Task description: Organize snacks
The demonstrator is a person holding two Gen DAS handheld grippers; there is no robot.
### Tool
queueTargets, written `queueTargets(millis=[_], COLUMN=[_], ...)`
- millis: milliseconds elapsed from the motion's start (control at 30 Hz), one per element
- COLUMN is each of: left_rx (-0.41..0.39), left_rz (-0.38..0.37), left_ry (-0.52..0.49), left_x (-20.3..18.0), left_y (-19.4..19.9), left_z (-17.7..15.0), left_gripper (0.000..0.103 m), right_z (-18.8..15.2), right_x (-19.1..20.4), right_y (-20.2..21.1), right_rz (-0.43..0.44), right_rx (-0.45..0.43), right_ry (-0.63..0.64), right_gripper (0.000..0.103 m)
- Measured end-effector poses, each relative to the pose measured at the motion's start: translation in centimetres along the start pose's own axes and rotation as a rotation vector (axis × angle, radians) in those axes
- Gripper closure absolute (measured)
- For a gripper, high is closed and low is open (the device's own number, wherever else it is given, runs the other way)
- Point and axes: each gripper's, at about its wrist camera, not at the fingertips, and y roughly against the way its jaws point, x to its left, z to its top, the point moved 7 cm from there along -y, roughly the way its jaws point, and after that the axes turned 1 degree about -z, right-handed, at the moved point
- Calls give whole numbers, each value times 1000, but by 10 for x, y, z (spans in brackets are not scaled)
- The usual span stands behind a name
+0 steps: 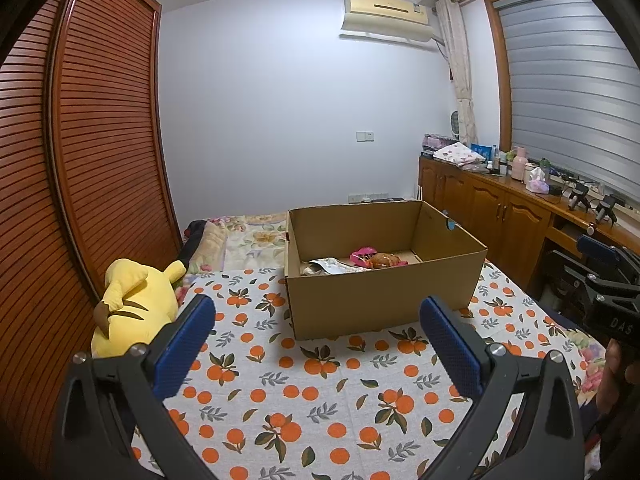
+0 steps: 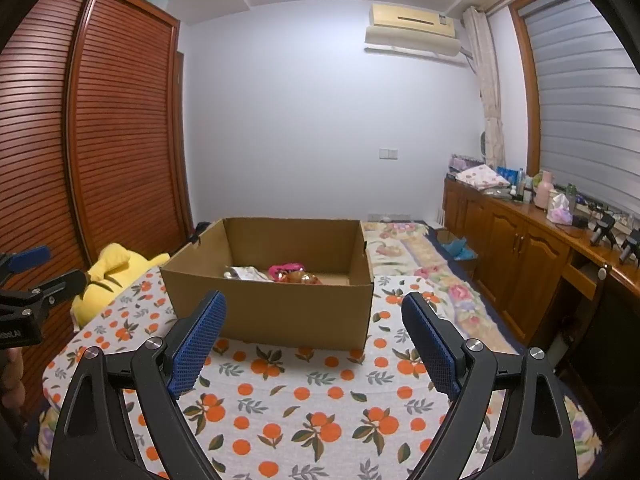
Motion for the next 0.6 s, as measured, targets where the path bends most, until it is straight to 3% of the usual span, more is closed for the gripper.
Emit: queueTargets(millis=[600], left_rx=[10], left_rz=[-5], left_ry=[-5], left_x=[-2], left_y=[-1], left_z=[-3], left_gripper=[0], right_z=[0], right_x=[0], right_y=[0], right_rz=[1], right_rx=[1], right_ry=[0], right_gripper=[12])
